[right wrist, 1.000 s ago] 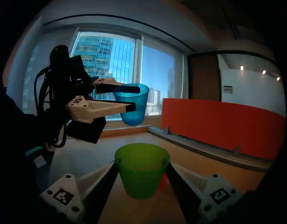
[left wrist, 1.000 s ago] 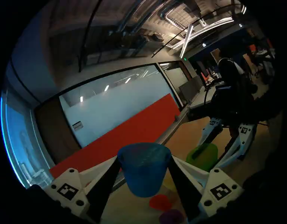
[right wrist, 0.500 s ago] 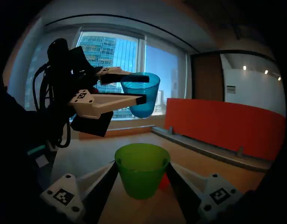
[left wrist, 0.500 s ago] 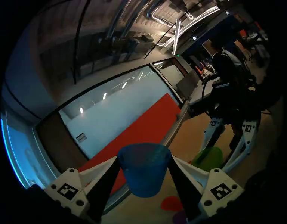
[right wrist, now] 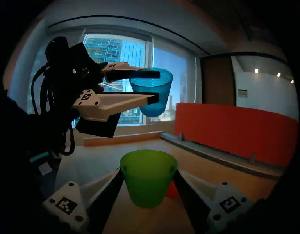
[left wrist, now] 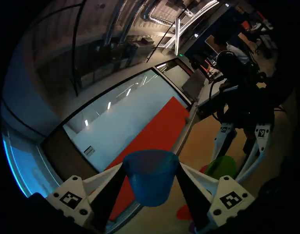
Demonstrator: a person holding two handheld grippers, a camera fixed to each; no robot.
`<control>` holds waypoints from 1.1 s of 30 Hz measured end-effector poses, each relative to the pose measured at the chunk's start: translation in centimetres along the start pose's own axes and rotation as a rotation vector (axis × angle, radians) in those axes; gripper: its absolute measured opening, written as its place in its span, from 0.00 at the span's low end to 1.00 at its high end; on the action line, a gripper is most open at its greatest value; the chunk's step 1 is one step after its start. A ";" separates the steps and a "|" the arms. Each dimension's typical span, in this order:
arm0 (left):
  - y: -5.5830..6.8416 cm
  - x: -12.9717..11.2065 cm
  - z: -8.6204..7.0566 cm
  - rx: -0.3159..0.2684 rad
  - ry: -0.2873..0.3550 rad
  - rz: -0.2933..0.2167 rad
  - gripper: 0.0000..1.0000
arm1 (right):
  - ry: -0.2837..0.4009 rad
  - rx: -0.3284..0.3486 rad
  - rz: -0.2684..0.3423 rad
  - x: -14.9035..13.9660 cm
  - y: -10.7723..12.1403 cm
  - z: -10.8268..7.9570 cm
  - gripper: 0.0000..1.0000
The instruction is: Pour water
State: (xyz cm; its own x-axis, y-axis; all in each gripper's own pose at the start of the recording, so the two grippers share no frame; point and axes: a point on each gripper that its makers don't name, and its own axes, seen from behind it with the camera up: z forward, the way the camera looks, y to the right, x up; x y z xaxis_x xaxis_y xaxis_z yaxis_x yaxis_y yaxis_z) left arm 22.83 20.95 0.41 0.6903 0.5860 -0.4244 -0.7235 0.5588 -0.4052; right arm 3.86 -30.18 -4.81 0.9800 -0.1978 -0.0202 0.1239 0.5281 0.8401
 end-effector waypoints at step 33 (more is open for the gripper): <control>0.4 1.7 0.7 0.001 0.014 0.196 0.86 | 0.001 0.016 -0.007 0.1 -0.3 -0.1 0.89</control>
State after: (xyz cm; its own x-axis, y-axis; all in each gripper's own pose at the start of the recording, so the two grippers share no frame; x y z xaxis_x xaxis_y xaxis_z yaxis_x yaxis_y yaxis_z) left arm 23.73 22.53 0.11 0.5363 0.6756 -0.5060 -0.8440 0.4353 -0.3133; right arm 3.92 -30.25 -5.08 0.9792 -0.2010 -0.0268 0.1286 0.5134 0.8485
